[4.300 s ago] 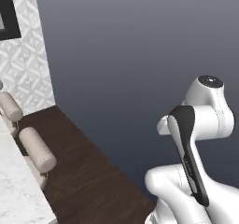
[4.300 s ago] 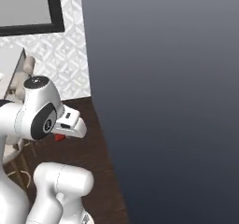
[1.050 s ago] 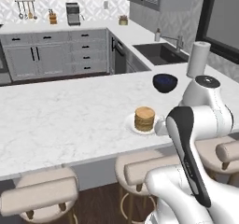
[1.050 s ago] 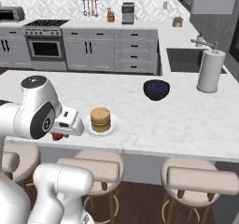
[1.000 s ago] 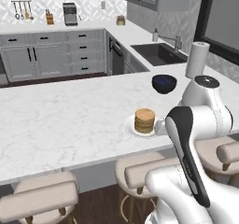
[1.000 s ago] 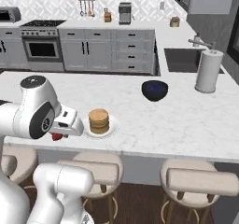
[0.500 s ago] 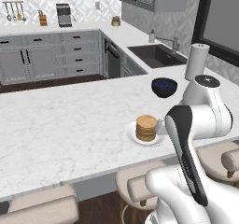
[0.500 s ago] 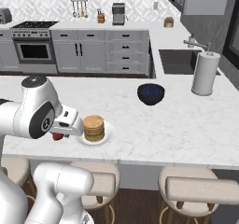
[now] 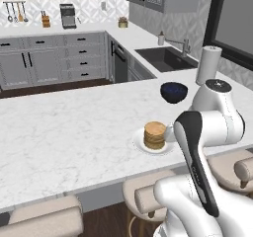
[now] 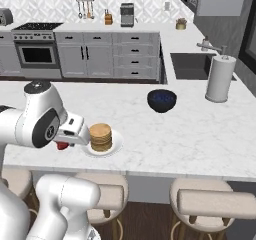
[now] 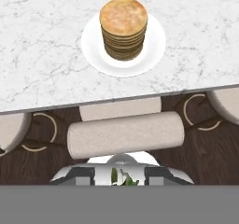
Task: Take the strawberry from the fridge and place it on top of the pancake, located on the dining counter.
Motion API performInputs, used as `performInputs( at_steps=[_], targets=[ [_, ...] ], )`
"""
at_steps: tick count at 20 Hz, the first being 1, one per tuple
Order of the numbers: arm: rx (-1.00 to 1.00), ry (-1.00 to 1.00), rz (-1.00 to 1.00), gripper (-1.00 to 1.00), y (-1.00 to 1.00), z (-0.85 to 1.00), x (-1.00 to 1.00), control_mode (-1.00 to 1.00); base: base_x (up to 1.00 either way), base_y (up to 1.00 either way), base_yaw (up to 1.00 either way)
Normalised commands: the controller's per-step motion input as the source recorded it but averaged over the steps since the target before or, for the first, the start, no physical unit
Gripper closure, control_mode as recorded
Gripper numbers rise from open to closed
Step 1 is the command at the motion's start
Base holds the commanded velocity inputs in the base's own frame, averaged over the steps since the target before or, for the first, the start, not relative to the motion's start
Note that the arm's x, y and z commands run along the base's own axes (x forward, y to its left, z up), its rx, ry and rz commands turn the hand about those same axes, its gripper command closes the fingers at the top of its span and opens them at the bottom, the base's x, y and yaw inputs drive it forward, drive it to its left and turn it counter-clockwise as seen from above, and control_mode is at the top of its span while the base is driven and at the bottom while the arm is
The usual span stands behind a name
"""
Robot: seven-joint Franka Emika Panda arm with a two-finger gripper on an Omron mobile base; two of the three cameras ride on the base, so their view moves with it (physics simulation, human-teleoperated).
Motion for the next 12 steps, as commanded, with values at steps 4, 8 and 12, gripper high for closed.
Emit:
performInputs(
  at_steps=[4, 8, 12],
  targets=[
    [-0.03, 0.0, 0.0, 1.0, 0.0, 0.0, 1.0, -1.0, 0.0, 0.0, 0.0],
    [-0.01, 0.0, 0.02, 1.0, 0.01, 0.0, 1.0, -1.0, 0.0, 0.0, 0.0],
    [0.0, 0.07, 0.01, 1.0, -0.01, -0.1, 1.0, -1.0, 0.0, 0.0, 0.0]
  ],
)
